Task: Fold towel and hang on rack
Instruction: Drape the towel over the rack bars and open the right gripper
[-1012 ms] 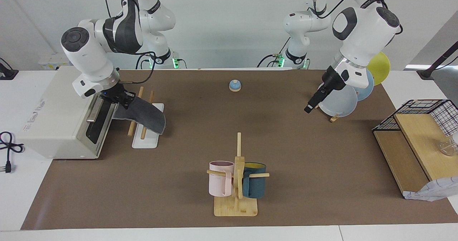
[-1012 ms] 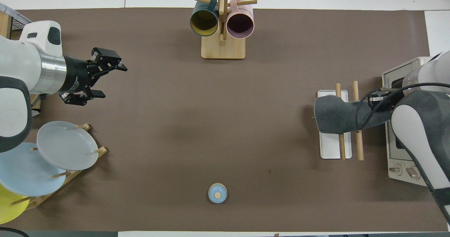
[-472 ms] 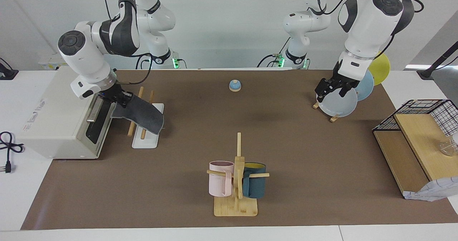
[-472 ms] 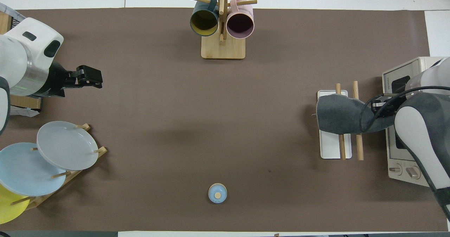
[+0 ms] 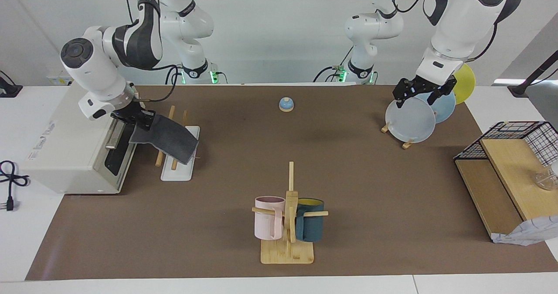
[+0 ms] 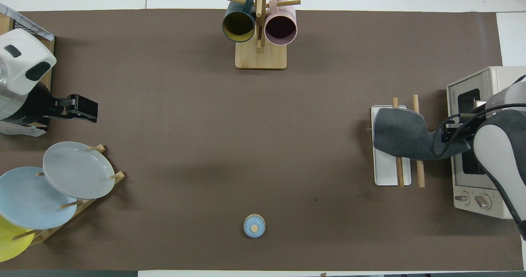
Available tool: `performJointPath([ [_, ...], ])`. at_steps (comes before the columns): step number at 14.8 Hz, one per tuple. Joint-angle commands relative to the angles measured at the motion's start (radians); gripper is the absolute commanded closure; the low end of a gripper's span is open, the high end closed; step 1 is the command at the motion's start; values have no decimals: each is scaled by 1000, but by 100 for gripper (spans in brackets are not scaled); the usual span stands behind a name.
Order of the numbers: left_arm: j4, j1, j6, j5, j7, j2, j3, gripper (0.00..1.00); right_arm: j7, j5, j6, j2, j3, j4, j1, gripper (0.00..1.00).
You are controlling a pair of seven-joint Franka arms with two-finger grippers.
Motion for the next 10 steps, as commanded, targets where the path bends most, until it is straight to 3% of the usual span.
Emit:
performJointPath([
  [1,-47,-18,-19,-28,20,-34,25,0,-31,-17,-5,-22,9,-10,-10,0],
  [6,-35,-15,44,-63,11,-16,27,0,-83,-18,-75,-25,15,89,1,0],
  [10,-33,3,71,-63,2,-2,18,0,-95,-60,-204,-13,23,244,22,0],
])
